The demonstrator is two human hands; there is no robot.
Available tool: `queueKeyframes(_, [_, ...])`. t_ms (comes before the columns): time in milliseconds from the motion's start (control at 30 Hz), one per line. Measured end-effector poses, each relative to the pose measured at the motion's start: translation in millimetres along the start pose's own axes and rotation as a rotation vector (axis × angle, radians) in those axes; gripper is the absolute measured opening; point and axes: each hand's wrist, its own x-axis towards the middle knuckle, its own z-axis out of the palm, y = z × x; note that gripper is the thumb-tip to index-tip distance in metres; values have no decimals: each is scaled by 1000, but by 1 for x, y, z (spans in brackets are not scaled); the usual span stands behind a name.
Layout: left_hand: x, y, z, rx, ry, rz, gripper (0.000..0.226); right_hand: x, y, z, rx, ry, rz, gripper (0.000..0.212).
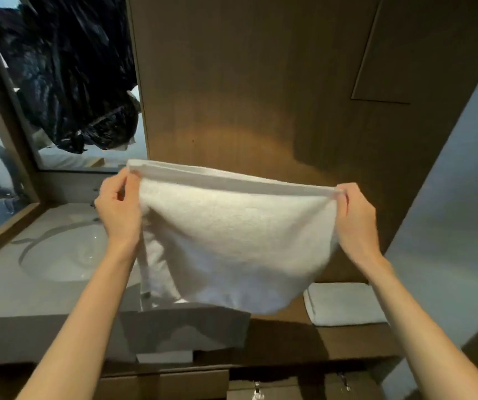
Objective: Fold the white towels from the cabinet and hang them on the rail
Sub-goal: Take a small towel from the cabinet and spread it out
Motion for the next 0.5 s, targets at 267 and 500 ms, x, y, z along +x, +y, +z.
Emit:
queueKeyframes(267, [-77, -36, -52, 117, -29, -266, 11, -55, 66, 4, -288, -232, -128, 18])
queueKeyframes(500, [-72, -75, -80, 193, -43, -462, 36, -63, 80, 54, 30, -382, 141, 18])
